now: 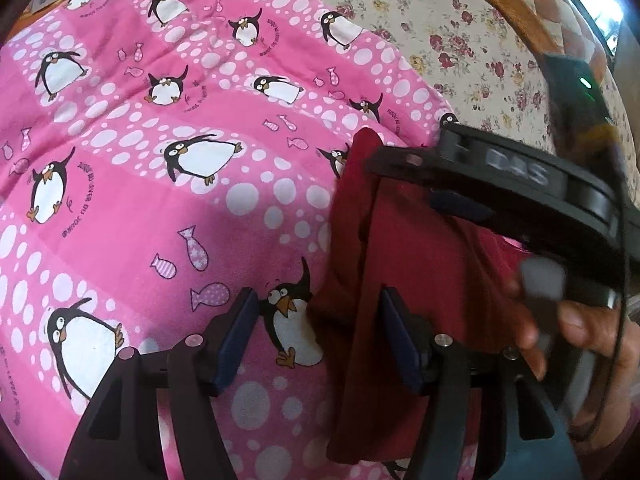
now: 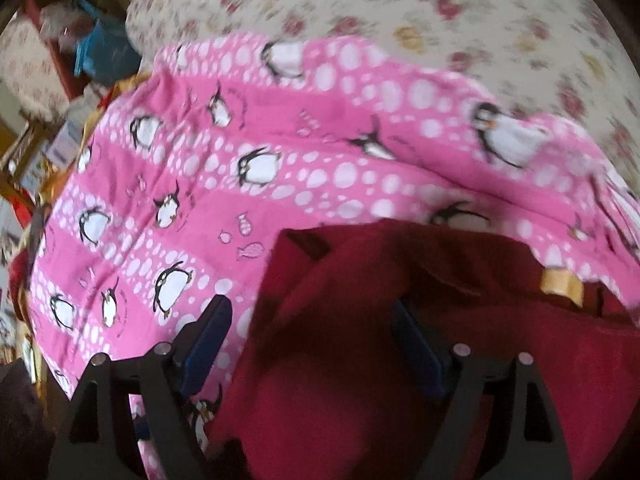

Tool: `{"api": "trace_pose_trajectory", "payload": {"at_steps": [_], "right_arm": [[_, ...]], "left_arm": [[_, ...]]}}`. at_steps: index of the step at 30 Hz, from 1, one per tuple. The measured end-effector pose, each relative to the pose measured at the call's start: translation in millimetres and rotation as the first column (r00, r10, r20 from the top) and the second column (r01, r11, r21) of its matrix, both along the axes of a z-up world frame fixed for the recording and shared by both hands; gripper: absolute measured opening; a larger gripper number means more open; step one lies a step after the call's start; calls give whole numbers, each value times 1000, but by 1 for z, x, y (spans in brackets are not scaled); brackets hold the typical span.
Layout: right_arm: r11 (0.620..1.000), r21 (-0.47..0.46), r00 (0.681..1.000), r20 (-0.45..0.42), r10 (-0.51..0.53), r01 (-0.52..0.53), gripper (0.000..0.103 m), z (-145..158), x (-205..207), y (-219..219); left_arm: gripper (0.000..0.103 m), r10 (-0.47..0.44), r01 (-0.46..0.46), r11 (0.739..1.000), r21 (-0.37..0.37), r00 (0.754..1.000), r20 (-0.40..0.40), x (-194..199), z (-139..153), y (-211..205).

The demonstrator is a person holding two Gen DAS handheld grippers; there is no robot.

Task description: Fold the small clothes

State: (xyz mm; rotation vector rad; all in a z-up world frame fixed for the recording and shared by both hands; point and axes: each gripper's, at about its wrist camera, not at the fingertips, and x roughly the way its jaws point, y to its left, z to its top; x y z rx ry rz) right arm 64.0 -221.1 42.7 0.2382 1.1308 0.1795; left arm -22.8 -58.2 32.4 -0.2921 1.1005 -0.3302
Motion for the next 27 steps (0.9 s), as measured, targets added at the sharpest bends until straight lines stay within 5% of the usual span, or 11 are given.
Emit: {"api": "trace_pose_trajectory", "payload": {"at_steps": [11, 22, 24, 27], "right_arm": [[998, -18, 998, 6, -64, 64, 86, 7, -31, -30], [997, -61, 997, -60, 45, -49, 84, -16, 14, 26], [987, -153, 998, -38, 53, -58, 64, -22, 18, 31], [988, -138, 997, -21, 73, -76, 38, -18, 14, 23]], "left_arm": [[43, 6, -9, 998, 63, 998, 63, -5, 6, -3], [43, 11, -12, 1000, 21, 1000, 22, -3, 2, 0], [43, 9, -9, 1000, 26, 1000, 25, -2, 2, -1], [43, 4, -4, 1000, 20, 1000, 20, -1, 2, -4]]}}
